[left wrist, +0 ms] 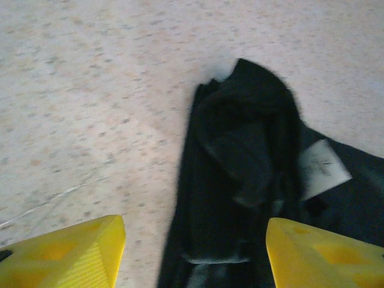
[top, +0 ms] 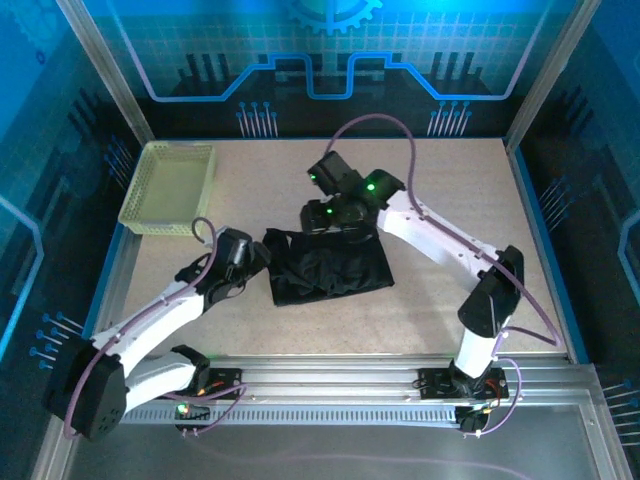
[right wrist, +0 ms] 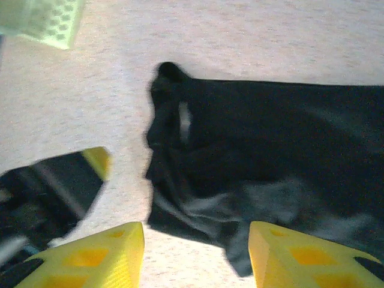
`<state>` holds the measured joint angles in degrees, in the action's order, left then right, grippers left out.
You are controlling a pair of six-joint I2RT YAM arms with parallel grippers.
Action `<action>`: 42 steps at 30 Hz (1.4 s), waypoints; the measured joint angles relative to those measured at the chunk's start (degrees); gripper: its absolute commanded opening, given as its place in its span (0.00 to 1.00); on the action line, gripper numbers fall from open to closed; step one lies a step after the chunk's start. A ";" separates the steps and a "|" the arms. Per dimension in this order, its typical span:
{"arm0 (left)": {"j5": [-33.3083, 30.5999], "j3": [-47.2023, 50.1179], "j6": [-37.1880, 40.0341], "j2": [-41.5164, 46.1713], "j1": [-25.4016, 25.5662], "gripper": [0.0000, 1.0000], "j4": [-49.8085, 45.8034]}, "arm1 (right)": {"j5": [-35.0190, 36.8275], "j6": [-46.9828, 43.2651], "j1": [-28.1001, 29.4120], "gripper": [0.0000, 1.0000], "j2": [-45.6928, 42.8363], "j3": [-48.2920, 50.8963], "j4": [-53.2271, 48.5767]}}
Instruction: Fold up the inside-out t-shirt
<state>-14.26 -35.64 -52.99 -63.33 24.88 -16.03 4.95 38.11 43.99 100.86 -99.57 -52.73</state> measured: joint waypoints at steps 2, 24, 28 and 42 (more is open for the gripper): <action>0.31 -4.09 0.66 -2.36 2.03 0.64 -0.76 | 0.00 -0.17 -2.82 0.48 -0.59 6.43 2.69; 1.70 -1.36 0.35 3.28 -5.05 0.68 -2.34 | -2.82 -5.77 11.98 0.38 10.71 10.23 14.27; 3.39 -0.59 0.42 3.61 -8.00 0.67 -2.89 | -6.43 -6.25 13.29 0.36 11.30 10.34 15.10; 3.48 -14.36 3.82 -9.14 9.18 0.65 -3.78 | -0.44 -9.44 -0.68 0.48 -7.52 18.53 15.30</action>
<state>-10.79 -50.00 -49.17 -72.47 34.06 -19.81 4.51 28.67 43.31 93.34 -81.03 -37.43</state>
